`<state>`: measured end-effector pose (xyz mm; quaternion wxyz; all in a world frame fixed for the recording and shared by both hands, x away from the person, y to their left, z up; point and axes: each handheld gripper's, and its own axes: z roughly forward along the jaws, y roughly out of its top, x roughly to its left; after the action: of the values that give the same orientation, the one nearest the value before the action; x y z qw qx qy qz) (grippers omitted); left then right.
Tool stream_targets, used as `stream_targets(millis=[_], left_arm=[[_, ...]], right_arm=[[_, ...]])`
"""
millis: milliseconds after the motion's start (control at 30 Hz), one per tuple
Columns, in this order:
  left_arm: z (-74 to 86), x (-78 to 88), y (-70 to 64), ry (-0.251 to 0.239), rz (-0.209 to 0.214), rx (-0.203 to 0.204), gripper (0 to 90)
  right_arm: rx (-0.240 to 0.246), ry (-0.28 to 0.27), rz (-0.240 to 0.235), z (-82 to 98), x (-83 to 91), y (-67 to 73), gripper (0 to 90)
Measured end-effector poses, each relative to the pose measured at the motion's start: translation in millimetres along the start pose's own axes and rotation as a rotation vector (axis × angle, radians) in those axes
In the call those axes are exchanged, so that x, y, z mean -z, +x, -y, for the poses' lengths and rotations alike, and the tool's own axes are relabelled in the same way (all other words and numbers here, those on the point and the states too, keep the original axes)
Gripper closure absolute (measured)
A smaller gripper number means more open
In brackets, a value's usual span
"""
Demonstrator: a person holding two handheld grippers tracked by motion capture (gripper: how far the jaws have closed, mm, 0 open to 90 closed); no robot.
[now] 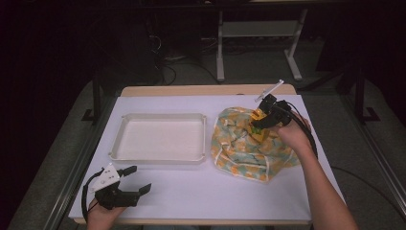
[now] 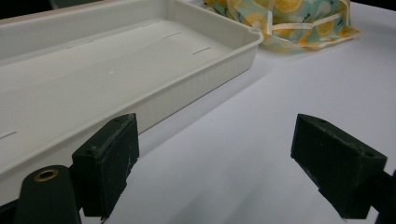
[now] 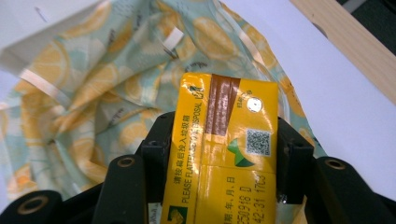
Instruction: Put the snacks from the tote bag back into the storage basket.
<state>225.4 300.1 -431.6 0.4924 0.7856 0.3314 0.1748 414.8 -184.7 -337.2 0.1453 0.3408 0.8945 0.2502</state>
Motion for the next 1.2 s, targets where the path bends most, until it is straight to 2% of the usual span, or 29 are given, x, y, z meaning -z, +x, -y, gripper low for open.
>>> stream_targets(millis=[67,233,367,567,800,1033,1067,1200], left_arm=[[0.0,-0.1,-0.3,-0.007,-0.001,0.010,14.9],[-0.1,0.6,0.1,-0.001,-0.001,-0.002,14.9],[-0.1,0.7,0.2,-0.002,0.001,-0.003,14.9],[-0.1,0.7,-0.1,-0.006,-0.001,0.001,15.0],[-0.1,0.6,-0.4,-0.008,-0.001,0.002,15.0],[-0.1,0.7,-0.4,-0.009,-0.001,0.002,14.9],[-0.1,0.8,-0.3,-0.010,-0.002,0.000,14.9],[-0.1,1.2,-0.1,-0.014,-0.003,0.004,14.9]], right_arm=[[0.000,0.002,-0.018,-1.2,3.6,1.3,49.3],[0.046,0.004,-0.010,-6.1,8.1,6.3,49.4],[0.052,-0.006,-0.024,-9.4,12.0,9.6,49.4],[0.088,-0.017,-0.031,-14.5,17.5,15.4,49.4],[0.111,-0.039,-0.065,-21.9,28.2,20.7,49.4],[0.157,-0.049,-0.108,-33.0,34.8,35.6,49.5],[0.174,-0.053,-0.109,-34.8,35.2,36.7,49.5],[0.188,-0.063,-0.119,-40.8,37.5,42.1,49.5]])
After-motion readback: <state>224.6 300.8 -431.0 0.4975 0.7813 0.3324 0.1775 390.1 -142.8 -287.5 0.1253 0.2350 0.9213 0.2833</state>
